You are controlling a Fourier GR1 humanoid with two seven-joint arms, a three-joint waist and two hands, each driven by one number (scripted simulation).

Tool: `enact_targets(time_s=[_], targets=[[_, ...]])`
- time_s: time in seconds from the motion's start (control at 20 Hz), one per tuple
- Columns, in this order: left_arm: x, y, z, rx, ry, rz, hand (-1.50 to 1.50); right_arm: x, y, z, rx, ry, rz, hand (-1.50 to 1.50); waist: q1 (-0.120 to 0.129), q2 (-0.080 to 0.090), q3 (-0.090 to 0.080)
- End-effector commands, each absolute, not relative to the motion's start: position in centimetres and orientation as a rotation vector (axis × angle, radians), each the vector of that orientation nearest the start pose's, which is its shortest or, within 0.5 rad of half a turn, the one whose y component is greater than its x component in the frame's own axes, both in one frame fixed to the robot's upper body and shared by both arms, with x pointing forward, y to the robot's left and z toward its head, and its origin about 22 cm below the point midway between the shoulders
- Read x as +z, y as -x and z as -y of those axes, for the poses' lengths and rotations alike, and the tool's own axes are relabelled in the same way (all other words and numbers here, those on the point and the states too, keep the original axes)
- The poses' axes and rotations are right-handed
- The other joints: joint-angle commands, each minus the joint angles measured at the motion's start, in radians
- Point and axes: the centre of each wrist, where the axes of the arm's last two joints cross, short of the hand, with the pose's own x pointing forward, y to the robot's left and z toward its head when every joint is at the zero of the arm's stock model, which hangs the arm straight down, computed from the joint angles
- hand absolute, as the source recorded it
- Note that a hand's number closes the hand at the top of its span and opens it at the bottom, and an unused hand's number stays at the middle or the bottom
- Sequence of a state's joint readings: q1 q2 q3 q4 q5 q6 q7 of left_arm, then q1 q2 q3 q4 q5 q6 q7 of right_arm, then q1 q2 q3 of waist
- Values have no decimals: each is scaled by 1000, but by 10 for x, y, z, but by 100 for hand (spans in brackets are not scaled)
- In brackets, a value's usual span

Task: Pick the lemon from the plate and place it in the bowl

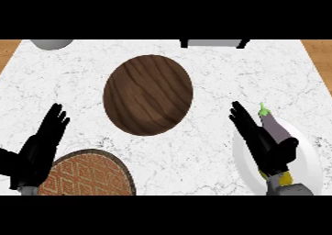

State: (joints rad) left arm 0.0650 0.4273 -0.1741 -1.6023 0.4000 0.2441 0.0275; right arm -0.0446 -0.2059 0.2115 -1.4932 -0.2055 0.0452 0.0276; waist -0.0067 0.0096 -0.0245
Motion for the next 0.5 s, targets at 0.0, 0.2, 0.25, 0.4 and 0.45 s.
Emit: enact_targets(time_s=[0.0, 0.2, 0.25, 0.4, 0.45], targets=[[19, -231, -291, 17, -50, 1463, 0, 10, -245, 232, 240, -179, 1507, 150, 2, -11, 24], [35, -245, -259, -258, 18, 1597, 0, 49, -247, 312, 312, -234, 1699, 150, -41, -14, 26], [38, -240, -240, -303, 70, 1632, 0, 53, -241, 328, 333, -242, 1731, 150, -52, -19, 27], [45, -251, -219, -365, 153, 1605, 0, 18, -232, 364, 478, 48, 1629, 150, -13, -6, 27], [41, -258, -220, -353, 148, 1599, 0, 6, -231, 361, 399, -37, 1635, -150, -4, -7, 26]])
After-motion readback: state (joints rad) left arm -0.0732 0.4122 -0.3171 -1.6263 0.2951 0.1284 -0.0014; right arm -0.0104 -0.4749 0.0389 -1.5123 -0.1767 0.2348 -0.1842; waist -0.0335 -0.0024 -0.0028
